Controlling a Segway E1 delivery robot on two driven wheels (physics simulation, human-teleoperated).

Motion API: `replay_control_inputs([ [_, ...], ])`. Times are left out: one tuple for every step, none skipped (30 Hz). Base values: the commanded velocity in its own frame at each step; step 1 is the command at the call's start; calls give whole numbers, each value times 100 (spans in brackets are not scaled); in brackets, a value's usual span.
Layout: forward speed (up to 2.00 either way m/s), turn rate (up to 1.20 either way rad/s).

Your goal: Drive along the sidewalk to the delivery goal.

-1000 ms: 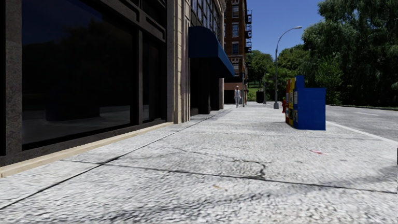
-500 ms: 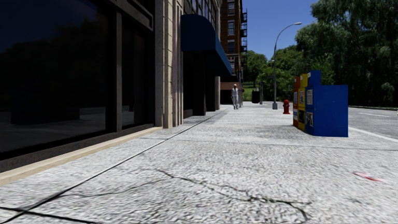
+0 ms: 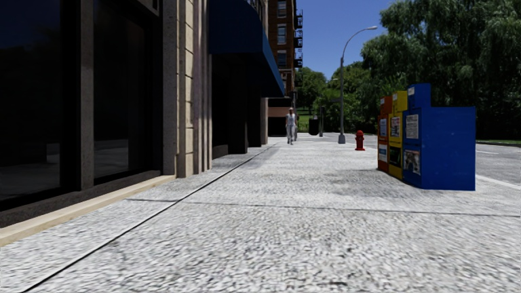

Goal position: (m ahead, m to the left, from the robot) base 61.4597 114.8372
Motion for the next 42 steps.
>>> replay_control_inputs([
  [200, -33],
  [200, -33],
  [200, -33],
  [200, -33],
  [200, -33],
  [200, -33],
  [200, -33],
  [200, -33],
  [200, -33],
  [200, -33],
  [200, -33],
  [200, -33],
  [200, -33],
  [200, -33],
  [200, -33],
  [200, -33],
  [200, -33],
  [200, -33],
  [200, -33],
  [200, -33],
  [200, -33],
  [200, -33],
  [200, -33],
  [200, -33],
  [200, -33],
  [200, -33],
  [200, -33],
  [200, -33],
  [200, -33],
  [200, -33],
  [200, -33],
  [200, -33],
  [200, -33],
  [200, -33],
  [200, -33],
  [200, -33],
  [200, -33],
  [200, -33],
  [200, -33],
  [200, -33],
  [200, -33],
  [200, -33],
])
